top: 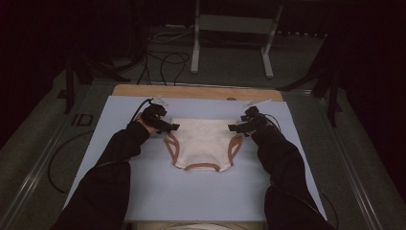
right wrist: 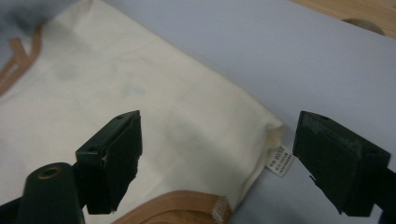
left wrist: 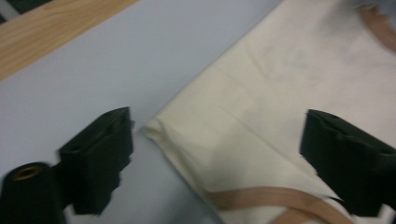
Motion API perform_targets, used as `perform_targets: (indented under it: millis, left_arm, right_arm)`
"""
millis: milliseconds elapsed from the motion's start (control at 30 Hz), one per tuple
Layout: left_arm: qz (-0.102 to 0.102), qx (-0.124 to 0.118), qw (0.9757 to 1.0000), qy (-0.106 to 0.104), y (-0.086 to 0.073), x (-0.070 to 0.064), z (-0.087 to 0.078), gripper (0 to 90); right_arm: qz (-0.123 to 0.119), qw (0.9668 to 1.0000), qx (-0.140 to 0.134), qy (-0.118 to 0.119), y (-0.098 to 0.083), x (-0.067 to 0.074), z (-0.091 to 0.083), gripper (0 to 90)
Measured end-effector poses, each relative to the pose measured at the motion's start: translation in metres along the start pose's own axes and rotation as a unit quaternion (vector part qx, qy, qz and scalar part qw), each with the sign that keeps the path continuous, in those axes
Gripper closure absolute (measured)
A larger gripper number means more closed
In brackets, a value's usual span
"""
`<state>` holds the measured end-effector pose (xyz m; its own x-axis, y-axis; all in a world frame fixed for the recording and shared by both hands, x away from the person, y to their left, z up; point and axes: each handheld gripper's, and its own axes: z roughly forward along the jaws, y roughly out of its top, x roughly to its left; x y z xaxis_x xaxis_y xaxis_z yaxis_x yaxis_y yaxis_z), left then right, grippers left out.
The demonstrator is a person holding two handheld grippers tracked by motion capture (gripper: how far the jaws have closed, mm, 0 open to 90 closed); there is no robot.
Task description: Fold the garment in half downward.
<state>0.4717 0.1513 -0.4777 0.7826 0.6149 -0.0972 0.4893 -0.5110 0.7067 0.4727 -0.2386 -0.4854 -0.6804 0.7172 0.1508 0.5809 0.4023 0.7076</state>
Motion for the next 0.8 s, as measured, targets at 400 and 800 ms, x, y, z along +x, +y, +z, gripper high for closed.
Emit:
perform_targets:
  millis: [400, 800]
  left_arm:
    - [0.02, -0.019, 0.9994, -0.023, -0.007, -0.016, -0.027, 0.6]
    - [0.045, -0.038, 0.9965, -0.058, -0.019, -0.044, -0.046, 0.5]
  right_arm:
    - [-0.018, 0.9993, -0.03, 0.012, -0.003, 0.021, -0.018, 12.3]
    - [-0.047, 0.9977, -0.037, 0.032, -0.002, 0.045, -0.025, 10.5]
